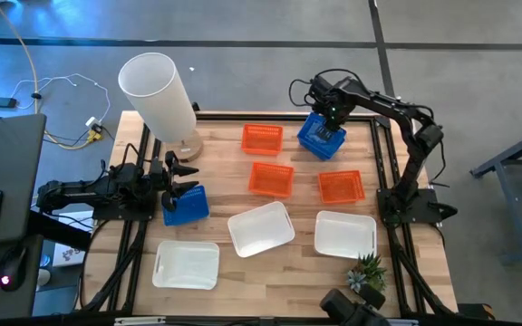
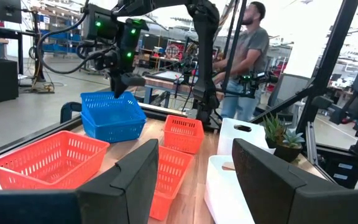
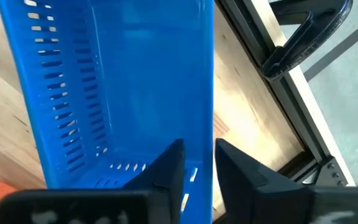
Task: Stack baskets by color
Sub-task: Stack the bottom blue bin on top of the other right blue bin, then stack the bottom left orange bin on top of the other top orange bin
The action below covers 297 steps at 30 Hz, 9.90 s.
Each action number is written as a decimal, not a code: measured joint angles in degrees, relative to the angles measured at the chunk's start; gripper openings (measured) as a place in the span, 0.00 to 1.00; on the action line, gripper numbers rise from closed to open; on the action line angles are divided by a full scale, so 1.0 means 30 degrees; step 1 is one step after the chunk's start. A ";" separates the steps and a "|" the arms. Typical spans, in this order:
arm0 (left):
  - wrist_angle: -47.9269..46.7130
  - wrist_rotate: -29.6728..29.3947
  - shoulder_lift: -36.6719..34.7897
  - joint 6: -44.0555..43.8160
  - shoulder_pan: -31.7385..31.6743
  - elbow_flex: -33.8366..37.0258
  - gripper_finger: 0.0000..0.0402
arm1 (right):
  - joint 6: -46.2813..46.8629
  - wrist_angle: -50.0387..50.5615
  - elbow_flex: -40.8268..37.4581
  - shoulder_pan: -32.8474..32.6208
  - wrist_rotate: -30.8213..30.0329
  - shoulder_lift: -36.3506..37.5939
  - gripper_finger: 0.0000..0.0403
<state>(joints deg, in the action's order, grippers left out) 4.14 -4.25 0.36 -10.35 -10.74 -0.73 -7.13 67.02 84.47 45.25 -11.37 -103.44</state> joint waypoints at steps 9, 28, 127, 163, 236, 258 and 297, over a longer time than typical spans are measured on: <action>0.0000 0.0000 0.0000 0.0000 0.0003 0.0004 0.49 | 0.0589 0.0225 0.0000 0.0010 -0.0053 -0.0029 0.03; 0.0000 0.0051 -0.0001 -0.0066 -0.0001 0.0006 0.49 | 0.0955 0.1295 0.1907 0.0862 0.3769 0.0000 0.00; -0.9457 -0.2798 1.0080 0.1707 0.0000 -0.9946 0.49 | 0.2858 -0.2747 -0.1319 -0.3340 0.6039 0.5814 0.28; -0.3378 -0.1528 2.4646 0.8162 -0.0038 -1.5272 0.49 | 0.5441 -0.3527 -0.1319 -0.7014 0.1805 0.5800 0.28; -0.3171 0.0313 3.2419 0.8879 -0.0599 -1.7269 0.00 | 0.5886 -0.3668 -0.1319 -0.8383 0.1780 0.5785 0.28; -0.3391 -0.1666 2.9114 1.4461 -0.4451 -1.7298 0.00 | 0.5878 -0.3738 -0.1319 -0.8376 0.1768 0.5785 0.28; -0.1240 0.0328 3.1349 1.6554 -0.7194 -1.7290 0.00 | 0.6374 -0.3971 -0.1319 -0.8376 0.1768 0.5785 0.28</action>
<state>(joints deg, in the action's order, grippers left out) 0.42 -3.27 94.41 39.31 -32.32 -52.60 11.99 55.11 80.51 20.12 -6.07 -86.08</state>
